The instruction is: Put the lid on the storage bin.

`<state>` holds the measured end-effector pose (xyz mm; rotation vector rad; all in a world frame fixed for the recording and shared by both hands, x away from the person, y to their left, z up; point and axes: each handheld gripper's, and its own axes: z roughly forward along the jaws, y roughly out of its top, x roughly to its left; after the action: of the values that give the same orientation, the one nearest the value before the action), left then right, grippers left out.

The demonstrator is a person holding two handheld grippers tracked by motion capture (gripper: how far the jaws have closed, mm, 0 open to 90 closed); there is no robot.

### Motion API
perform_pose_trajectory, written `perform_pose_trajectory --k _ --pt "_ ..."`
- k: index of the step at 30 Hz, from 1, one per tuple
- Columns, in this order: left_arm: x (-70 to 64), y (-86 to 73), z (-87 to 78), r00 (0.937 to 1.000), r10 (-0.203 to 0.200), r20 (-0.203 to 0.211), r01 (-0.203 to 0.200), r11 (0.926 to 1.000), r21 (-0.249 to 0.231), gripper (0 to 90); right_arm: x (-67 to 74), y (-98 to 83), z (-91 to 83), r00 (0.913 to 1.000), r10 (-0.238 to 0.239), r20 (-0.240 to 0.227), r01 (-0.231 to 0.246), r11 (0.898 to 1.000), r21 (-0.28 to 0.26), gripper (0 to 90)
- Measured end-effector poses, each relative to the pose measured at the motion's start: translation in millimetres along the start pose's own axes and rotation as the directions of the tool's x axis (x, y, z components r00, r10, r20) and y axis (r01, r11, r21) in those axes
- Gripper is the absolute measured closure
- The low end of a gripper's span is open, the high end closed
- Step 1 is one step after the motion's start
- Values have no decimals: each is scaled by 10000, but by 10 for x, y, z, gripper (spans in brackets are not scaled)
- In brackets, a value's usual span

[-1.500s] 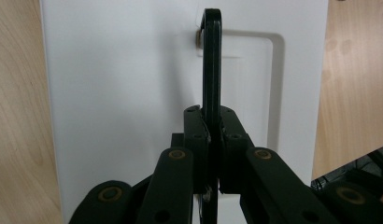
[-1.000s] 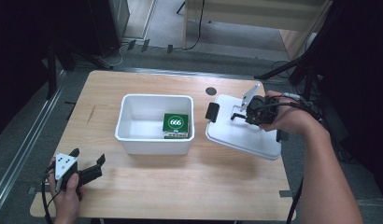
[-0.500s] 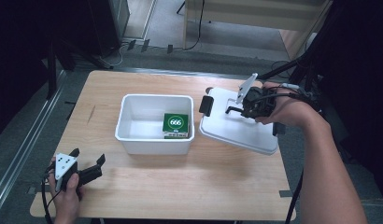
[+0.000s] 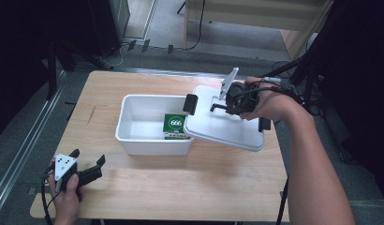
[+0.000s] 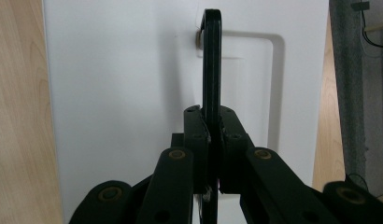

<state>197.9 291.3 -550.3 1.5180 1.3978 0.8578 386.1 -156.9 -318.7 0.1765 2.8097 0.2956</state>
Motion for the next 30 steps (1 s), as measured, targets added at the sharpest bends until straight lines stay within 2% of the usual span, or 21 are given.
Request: perform_pose_trajectory --k 9,30 --pt "3 1 -2 10000 -21 37 21 10000 10 71 32 291 52 9987 -497 -115 497 9987 -64 852" --pt "7 4 1 9999 -15 113 14 10000 66 71 73 838 153 9920 -1216 -328 1207 9923 -262 852"
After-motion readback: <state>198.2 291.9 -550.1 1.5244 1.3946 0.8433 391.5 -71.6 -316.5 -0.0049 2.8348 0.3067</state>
